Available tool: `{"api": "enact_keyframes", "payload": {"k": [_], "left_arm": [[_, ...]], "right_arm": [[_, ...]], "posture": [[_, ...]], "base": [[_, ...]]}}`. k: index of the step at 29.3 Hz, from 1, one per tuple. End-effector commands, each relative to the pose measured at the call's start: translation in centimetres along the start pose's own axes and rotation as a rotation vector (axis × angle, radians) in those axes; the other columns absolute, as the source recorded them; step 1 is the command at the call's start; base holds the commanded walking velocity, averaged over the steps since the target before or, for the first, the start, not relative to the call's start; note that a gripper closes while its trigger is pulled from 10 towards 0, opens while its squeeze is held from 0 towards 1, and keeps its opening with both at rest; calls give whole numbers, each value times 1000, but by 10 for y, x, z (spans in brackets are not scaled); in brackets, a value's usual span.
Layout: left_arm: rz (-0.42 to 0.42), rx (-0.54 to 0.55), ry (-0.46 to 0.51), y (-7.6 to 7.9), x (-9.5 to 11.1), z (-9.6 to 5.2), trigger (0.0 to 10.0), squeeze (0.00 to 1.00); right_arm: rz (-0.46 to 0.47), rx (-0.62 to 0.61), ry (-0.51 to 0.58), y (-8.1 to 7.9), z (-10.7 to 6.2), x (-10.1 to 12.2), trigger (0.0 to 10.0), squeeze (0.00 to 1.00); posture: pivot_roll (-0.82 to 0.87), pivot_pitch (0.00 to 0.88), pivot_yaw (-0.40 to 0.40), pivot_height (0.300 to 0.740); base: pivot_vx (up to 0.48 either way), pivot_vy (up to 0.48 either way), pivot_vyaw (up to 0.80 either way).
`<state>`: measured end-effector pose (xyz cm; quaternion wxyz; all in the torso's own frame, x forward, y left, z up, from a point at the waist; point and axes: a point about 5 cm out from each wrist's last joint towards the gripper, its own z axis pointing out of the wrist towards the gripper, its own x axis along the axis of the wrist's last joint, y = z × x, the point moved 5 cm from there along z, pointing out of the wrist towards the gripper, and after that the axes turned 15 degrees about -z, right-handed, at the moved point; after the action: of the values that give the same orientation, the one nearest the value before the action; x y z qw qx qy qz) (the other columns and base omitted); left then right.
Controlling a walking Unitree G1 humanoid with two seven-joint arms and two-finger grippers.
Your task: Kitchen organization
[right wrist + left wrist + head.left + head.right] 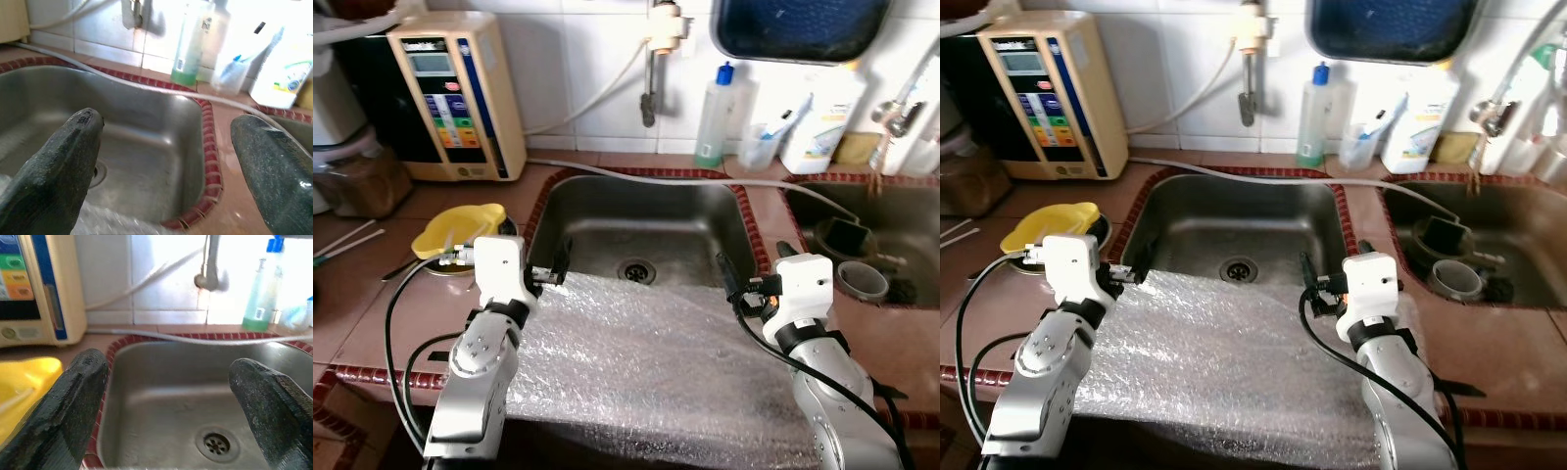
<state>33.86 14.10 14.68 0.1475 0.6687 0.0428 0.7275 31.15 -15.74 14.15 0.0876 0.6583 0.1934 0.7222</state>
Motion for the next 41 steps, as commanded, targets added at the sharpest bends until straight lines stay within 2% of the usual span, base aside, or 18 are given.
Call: {"api": "enact_keyframes", "payload": {"k": [1,2,4,5,9,12,17,21,24,28,35,41], "left_arm": [[34,39,9,-9,2,0,10000,0],[46,48,15,-10,3,0,10000,0],[94,115,32,-22,7,-1,10000,0],[109,197,40,-39,10,-5,10000,0],[119,226,23,-52,7,-13,10000,0],[142,259,35,-56,8,-18,10000,0],[140,244,60,-51,14,-15,10000,0],[118,227,37,-47,8,-13,10000,0],[97,177,4,-39,-1,-10,10000,0],[92,157,5,-36,-1,-8,10000,0],[66,124,-10,-30,-7,-4,10000,0],[38,-2,-19,-13,-10,5,10000,0]], "right_arm": [[3,3,15,-1,3,3,10000,0],[2,6,16,-1,3,3,10000,0],[19,50,43,-8,4,9,10000,0],[56,139,65,-22,2,15,10000,0],[94,252,95,-35,-1,24,10000,0],[58,283,117,-37,-2,28,10000,0],[61,274,108,-35,-1,25,10000,0],[62,286,105,-38,-2,24,10000,0],[60,318,108,-45,-5,25,10000,0],[39,337,107,-47,-7,25,10000,0],[77,268,108,-35,-3,26,10000,0],[90,230,140,-31,0,36,10000,0]], "posture": [[-39,0,32,740],[-37,0,31,740],[-38,0,33,740],[-40,0,34,740],[-38,0,34,740],[-30,0,30,740],[-24,0,26,740],[-24,0,27,740],[-30,0,30,740],[-31,0,30,740],[-37,0,30,740],[-37,0,22,740]], "base": [[0,0,0],[0,0,0],[0,0,0],[0,0,0],[0,0,0],[0,0,0],[0,0,0],[0,0,0],[0,0,760],[0,0,738],[0,0,587],[0,0,0]]}}
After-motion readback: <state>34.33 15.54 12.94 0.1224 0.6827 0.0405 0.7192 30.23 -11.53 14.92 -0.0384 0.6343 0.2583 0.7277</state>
